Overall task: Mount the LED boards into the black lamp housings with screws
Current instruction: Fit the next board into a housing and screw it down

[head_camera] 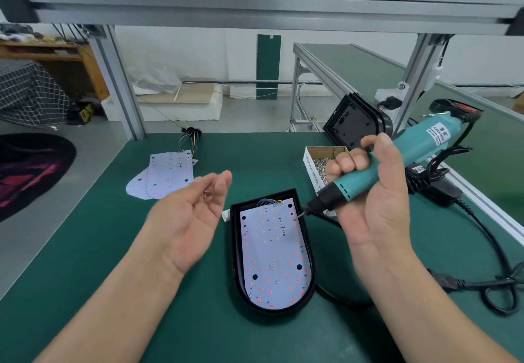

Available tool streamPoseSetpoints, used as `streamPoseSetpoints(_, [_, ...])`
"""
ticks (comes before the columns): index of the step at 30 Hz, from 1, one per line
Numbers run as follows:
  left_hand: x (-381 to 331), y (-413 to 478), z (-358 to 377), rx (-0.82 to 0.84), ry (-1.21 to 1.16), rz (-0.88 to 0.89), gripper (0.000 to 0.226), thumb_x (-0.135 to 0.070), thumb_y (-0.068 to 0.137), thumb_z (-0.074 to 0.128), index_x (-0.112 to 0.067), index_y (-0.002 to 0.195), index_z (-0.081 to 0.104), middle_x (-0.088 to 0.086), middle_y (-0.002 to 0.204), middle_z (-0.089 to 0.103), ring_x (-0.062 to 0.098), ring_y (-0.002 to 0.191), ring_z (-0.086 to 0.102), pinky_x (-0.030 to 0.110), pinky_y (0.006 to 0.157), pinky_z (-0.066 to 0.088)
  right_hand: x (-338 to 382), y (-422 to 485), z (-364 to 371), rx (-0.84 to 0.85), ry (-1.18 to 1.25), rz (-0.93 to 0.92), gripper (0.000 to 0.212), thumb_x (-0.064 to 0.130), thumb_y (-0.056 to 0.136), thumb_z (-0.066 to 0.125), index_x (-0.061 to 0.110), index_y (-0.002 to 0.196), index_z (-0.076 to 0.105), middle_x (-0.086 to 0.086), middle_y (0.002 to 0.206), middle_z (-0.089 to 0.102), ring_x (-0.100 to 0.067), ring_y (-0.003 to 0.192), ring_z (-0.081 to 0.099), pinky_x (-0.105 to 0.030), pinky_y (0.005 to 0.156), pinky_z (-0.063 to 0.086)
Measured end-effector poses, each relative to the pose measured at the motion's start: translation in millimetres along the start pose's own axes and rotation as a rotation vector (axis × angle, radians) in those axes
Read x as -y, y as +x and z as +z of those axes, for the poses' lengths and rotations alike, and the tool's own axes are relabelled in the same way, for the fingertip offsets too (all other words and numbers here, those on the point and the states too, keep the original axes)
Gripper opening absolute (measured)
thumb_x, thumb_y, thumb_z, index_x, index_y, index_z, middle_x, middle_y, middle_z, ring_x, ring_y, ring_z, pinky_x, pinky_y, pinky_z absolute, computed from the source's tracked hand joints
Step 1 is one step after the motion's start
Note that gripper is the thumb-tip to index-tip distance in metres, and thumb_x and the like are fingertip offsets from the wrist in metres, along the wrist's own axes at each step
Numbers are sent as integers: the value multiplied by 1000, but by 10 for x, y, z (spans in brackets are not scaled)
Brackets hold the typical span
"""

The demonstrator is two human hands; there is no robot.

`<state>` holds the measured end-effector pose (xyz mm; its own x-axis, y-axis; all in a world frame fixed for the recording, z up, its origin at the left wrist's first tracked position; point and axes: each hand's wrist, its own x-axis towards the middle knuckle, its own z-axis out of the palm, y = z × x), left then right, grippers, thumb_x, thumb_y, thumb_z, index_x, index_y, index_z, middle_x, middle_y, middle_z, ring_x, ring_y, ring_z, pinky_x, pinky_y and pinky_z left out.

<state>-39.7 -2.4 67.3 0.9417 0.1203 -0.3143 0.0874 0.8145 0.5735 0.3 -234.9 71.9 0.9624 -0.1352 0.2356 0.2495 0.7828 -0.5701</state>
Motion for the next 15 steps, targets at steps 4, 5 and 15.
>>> streamPoseSetpoints(4, [37,-13,-52,119,225,13,24,0,109,44,7,110,67,11,88,73,11,73,70,15,59,57,-12,-6,6,4,-1,15,15,26,102,66,16,90,66,2,71,47,-16,67,48,-30,71,50])
streamPoseSetpoints(5, [93,-46,-35,172,298,-2,23,-3,110,44,6,115,65,10,88,74,11,72,71,17,56,57,-15,-12,11,7,0,17,15,26,102,66,17,90,66,2,71,47,-15,66,48,-30,71,50])
streamPoseSetpoints(15, [454,-231,-7,310,698,-109,26,-30,85,76,-8,97,83,6,80,65,9,54,46,17,42,34,45,-45,64,41,81,20,15,29,101,67,17,93,62,4,72,44,-14,67,46,-29,72,48])
